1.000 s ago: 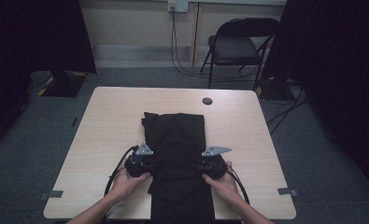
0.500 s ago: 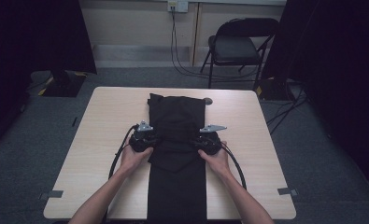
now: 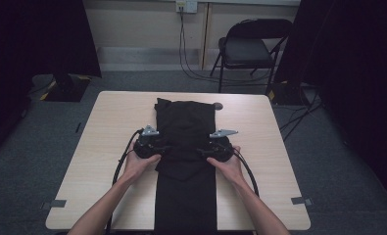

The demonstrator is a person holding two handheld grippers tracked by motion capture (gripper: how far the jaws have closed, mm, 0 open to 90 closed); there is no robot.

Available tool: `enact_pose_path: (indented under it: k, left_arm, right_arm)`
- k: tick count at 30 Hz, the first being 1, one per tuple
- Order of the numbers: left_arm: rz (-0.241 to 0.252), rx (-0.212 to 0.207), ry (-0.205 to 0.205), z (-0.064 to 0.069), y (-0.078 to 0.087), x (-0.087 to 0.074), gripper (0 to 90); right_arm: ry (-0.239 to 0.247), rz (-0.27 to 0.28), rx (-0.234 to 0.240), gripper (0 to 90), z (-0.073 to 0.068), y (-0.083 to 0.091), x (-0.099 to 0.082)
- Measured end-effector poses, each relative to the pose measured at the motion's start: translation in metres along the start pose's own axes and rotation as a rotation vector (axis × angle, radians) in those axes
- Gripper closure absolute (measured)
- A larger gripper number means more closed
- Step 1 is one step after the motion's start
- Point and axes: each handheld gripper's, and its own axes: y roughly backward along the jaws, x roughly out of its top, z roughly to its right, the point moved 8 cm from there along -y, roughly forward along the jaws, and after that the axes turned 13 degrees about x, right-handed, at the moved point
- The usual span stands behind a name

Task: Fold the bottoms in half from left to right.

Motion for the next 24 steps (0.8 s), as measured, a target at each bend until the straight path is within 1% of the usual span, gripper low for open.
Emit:
enact_pose_path:
  k: [2,3,4,5,6,7,8,9,11,13,14,15,17,18,19,21,22,24]
  left_arm:
    - [-0.018,0.02,-0.007,0.003,-0.006,-0.003,50.4]
    - [-0.017,0.026,-0.008,0.003,-0.007,-0.003,52.0]
    - [-0.022,0.025,-0.002,0.002,-0.008,-0.002,55.0]
    - [-0.021,0.033,-0.003,0.001,-0.007,-0.002,59.8]
    - [-0.021,0.034,0.001,0.0,-0.007,-0.002,67.3]
    - [-0.021,0.034,0.001,0.0,-0.007,-0.002,73.2]
    - [-0.019,0.025,0.01,-0.002,-0.005,-0.002,77.2]
    - [-0.01,0.025,0.011,-0.003,-0.005,-0.001,78.3]
    - [-0.011,0.025,0.003,-0.002,-0.003,-0.001,79.5]
    - [-0.001,0.016,0.022,-0.002,0.001,0.001,80.1]
    - [0.016,0.006,0.035,-0.002,0.004,0.004,80.2]
    - [0.034,0.005,0.039,-0.003,0.009,0.008,80.5]
    - [0.066,0.004,0.052,-0.003,0.016,0.015,80.7]
    - [0.074,0.0,0.059,-0.003,0.02,0.019,80.6]
    - [0.1,0.001,0.062,-0.004,0.026,0.026,80.7]
    - [0.142,0.009,0.077,-0.008,0.036,0.041,80.8]
    - [0.163,0.015,0.084,-0.01,0.041,0.053,80.9]
    - [0.193,0.031,0.078,-0.013,0.048,0.071,81.1]
  right_arm:
    - [0.006,0.018,0.012,42.7,-0.003,-0.005,-0.003]
    - [0.007,0.013,0.018,45.8,-0.006,-0.009,-0.003]
    - [0.032,-0.005,-0.002,46.2,-0.008,-0.012,-0.005]
    - [0.066,-0.013,-0.022,48.9,-0.01,-0.014,-0.005]
    - [0.058,-0.014,-0.014,59.0,-0.011,-0.014,-0.004]
    - [0.058,-0.014,-0.014,59.0,-0.011,-0.014,-0.004]
    - [0.036,-0.006,0.004,73.9,-0.01,-0.012,-0.004]
    - [0.03,0.001,0.005,76.5,-0.01,-0.011,-0.003]
    - [0.029,0.006,0.005,79.3,-0.011,-0.011,-0.003]
    - [0.024,0.013,0.012,80.9,-0.011,-0.01,-0.001]
    - [0.021,0.021,0.02,81.5,-0.011,-0.008,0.001]
    - [0.01,0.031,0.028,81.9,-0.011,-0.005,0.004]
    - [0.015,0.054,0.034,82.4,-0.013,0.002,0.014]
    - [0.027,0.066,0.029,82.5,-0.014,0.006,0.02]
    - [0.035,0.071,0.027,82.6,-0.015,0.009,0.025]
    - [0.044,0.114,0.023,82.9,-0.017,0.019,0.043]
    - [0.047,0.133,0.022,83.0,-0.018,0.024,0.052]
    - [0.06,0.163,0.011,83.2,-0.018,0.033,0.072]
